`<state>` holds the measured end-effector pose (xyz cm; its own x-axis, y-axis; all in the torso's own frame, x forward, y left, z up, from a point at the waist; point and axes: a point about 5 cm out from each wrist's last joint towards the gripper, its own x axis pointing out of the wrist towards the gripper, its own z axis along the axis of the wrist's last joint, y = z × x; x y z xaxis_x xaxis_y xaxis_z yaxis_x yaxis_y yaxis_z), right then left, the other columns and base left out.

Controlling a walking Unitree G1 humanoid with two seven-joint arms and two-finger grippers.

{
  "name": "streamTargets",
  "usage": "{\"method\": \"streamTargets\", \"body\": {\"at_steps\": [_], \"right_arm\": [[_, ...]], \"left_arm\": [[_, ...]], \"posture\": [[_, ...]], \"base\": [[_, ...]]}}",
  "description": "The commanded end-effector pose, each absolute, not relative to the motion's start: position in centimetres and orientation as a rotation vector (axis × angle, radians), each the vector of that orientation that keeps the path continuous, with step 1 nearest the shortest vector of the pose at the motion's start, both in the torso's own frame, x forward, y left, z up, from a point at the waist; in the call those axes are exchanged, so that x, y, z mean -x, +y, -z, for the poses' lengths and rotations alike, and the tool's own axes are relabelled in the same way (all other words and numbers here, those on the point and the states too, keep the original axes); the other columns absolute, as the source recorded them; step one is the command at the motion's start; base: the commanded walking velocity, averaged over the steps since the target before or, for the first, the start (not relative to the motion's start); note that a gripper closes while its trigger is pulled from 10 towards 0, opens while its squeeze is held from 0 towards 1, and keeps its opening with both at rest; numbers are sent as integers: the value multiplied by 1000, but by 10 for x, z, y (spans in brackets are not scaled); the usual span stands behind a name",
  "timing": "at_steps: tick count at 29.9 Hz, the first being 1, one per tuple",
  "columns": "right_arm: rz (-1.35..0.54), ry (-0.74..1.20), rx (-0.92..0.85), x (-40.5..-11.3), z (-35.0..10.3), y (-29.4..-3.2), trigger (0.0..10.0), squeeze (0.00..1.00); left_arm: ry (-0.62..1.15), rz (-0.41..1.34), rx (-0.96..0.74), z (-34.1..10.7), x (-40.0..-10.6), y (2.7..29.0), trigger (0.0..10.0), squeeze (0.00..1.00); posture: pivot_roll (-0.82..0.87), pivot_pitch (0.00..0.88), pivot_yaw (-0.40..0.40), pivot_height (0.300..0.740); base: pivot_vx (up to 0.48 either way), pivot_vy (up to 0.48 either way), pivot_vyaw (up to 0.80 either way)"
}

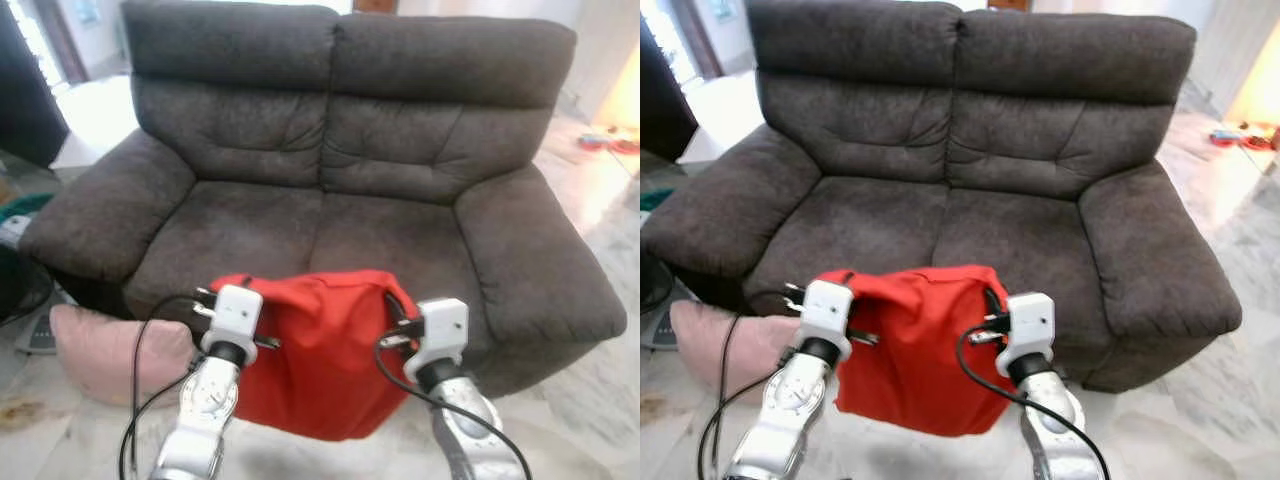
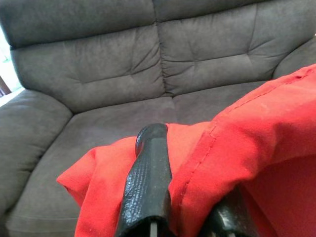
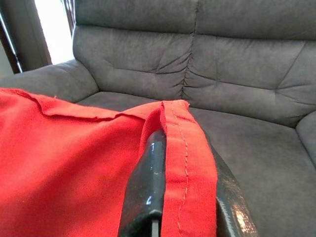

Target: Move the pillow to the sofa from floor

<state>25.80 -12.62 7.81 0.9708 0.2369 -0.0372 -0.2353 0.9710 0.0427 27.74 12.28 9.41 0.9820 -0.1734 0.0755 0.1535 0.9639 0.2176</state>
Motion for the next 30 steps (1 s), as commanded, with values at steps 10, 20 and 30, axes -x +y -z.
{"method": "streamTargets", "body": {"at_steps": [10, 20, 30], "right_arm": [[-242, -9, -43, -264, -89, -122, 10000, 0], [-230, 6, -40, -265, -88, -122, 10000, 0], [-236, -23, -53, -267, -93, -115, 10000, 0]], "left_arm": [[-230, 168, -201, -121, -285, 124, 10000, 0], [-233, 155, -206, -123, -285, 130, 10000, 0], [-251, 172, -197, -125, -284, 126, 10000, 0]], "posture": [[50, 0, -47, 740], [60, 0, -51, 740], [63, 0, -52, 740]], "base": [[0, -375, 0], [0, -374, -89], [0, -74, -199]]}}
